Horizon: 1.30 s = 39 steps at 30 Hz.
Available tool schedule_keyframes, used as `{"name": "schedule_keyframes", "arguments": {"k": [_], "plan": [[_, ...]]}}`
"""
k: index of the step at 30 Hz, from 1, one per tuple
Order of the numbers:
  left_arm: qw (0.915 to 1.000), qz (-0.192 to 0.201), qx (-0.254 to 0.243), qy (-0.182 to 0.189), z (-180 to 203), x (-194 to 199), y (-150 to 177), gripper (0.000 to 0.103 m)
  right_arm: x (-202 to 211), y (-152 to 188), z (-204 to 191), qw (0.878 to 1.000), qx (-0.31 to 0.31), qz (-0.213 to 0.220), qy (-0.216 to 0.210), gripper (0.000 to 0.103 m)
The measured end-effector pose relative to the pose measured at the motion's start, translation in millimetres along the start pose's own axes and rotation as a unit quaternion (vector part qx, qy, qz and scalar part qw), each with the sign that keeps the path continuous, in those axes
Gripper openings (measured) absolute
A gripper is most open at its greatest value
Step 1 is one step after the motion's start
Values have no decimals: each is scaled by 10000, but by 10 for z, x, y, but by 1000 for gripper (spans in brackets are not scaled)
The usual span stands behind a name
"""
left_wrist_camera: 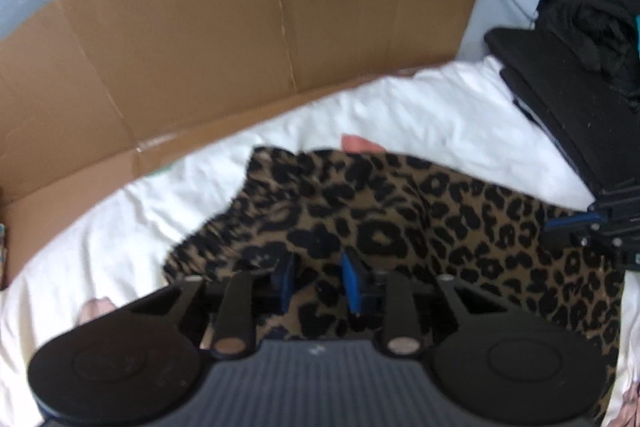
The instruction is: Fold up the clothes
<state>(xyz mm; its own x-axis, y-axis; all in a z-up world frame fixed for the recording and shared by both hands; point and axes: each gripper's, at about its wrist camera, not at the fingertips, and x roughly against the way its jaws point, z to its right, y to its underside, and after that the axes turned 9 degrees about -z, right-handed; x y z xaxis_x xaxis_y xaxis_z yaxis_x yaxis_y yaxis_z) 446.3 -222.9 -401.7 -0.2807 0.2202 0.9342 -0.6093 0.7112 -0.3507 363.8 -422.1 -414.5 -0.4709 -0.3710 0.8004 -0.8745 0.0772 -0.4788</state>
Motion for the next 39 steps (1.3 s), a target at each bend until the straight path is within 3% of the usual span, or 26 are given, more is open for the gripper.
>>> {"name": "schedule_keyframes", "arguments": {"k": [10,11,12,16,20,23,31,39], "plan": [[9988,-368,-21,-332,142,-412,-54,20,-334,-122,-160,9996,89,-262,58,8],[9985,-391,-88,-377,164,-414,-61,20,-363,-131,-167,9995,99,-262,132,21],[9981,-413,-155,-421,186,-415,-68,20,-393,-140,-175,9994,109,-263,205,26],[9991,-340,-70,-229,128,-283,-60,21,-414,-146,-103,9984,27,-252,503,24],[9998,-38,104,-189,63,-51,-19,21,-380,-125,-6,9977,-21,-284,620,15],[9999,91,120,-79,42,46,-34,21,-365,-134,-12,9971,-1,-328,689,15],[9990,197,77,388,195,-66,-151,22,-285,-112,-128,9981,13,-296,546,27],[9998,-180,-44,80,378,-497,-234,22,-238,23,-326,9982,243,-261,479,42]]}}
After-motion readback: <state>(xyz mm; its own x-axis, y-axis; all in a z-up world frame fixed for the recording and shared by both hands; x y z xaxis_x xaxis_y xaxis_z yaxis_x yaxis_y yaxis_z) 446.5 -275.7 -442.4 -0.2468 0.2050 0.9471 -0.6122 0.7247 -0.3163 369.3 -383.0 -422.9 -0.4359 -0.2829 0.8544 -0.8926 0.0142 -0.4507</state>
